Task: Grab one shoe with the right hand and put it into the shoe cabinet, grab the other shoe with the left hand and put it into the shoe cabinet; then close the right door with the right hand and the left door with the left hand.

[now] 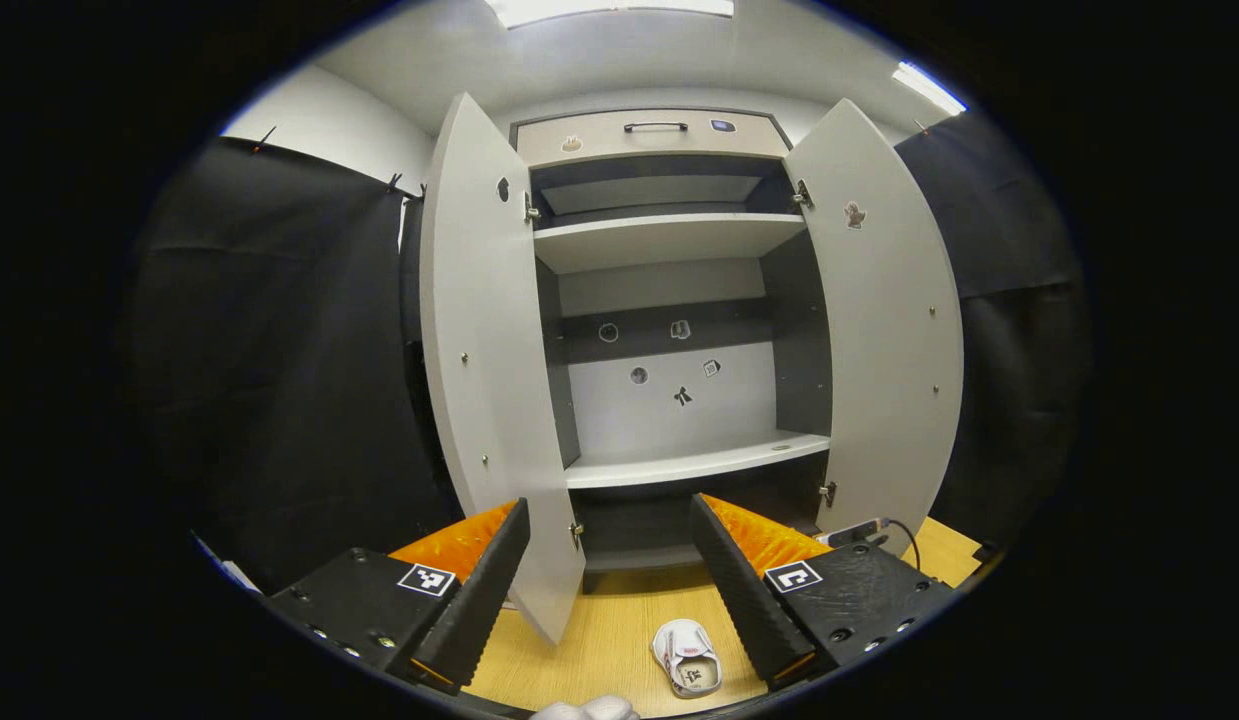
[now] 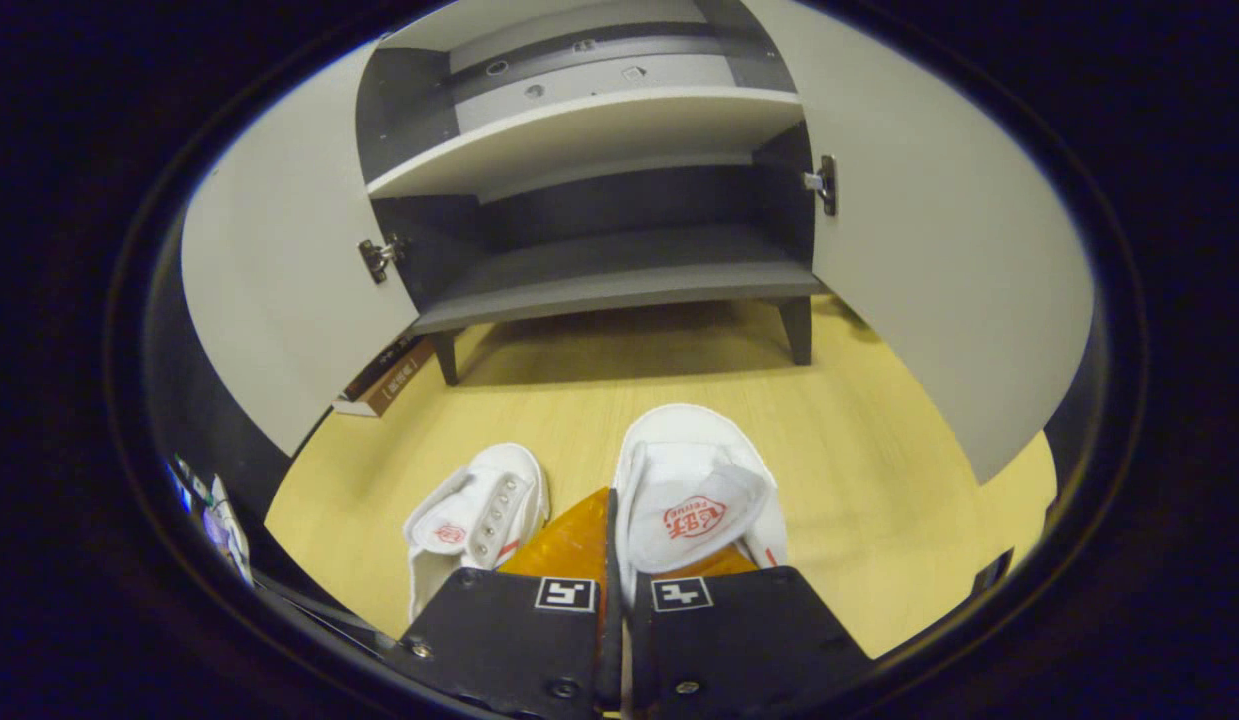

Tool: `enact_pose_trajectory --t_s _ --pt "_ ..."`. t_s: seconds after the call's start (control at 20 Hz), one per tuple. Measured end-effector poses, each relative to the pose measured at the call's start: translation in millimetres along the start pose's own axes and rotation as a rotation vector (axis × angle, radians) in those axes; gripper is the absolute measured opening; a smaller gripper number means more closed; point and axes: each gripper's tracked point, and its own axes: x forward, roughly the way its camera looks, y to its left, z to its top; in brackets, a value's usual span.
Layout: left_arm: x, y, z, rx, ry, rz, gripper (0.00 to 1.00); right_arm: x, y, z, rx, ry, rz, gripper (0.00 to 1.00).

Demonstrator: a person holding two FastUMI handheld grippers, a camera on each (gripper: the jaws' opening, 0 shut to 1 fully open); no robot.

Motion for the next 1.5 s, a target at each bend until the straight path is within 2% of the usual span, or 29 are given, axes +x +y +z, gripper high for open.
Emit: enact_pose_trajectory --t_s 0.25,0.3,0.4,0.55,0.6,0.65,0.8,1.0,1.2,1.5 --pt "-11.4 7.8 -12.8 -0.004 0.005 0.008 0.96 -52.8 13.2 70.2 -0.054 -0.095 0.008 0.08" --pt "-13.3 9.4 -15.3 -0.010 0.006 0.009 1.00 -64.0 17.9 87.2 -0.056 -0.115 0.011 0.07" --pt "-17.3 14.8 -21.0 -0.024 0.013 0.010 0.96 -84.7 28.3 124.2 -0.069 -0.168 0.022 0.07" --pt "-25.4 23.8 -27.2 -0.047 0.018 0.013 0.96 -115.2 42.0 183.1 -0.119 -0.267 0.017 0.07" --pt "-28.9 25.9 -30.3 -0.048 0.023 0.013 1.00 -125.9 47.3 202.5 -0.135 -0.296 0.020 0.07" --pt "-30.9 26.9 -32.9 -0.047 0.025 0.012 0.96 -132.7 52.5 221.2 -0.144 -0.323 0.022 0.07" --pt "-35.0 26.9 -40.5 -0.041 0.040 0.019 0.96 -140.4 62.8 275.2 -0.172 -0.383 0.018 0.07" --pt "-37.5 24.9 -47.5 -0.049 0.058 0.050 0.96 -121.9 62.3 345.3 -0.183 -0.442 0.000 0.07" --pt "-36.4 27.3 -44.7 -0.058 0.067 0.108 0.96 -80.4 64.5 405.5 -0.231 -0.478 -0.026 0.07" --pt "-31.1 36.9 -43.7 -0.063 0.082 0.232 0.97 0.8 64.7 455.8 -0.273 -0.440 -0.037 0.07"
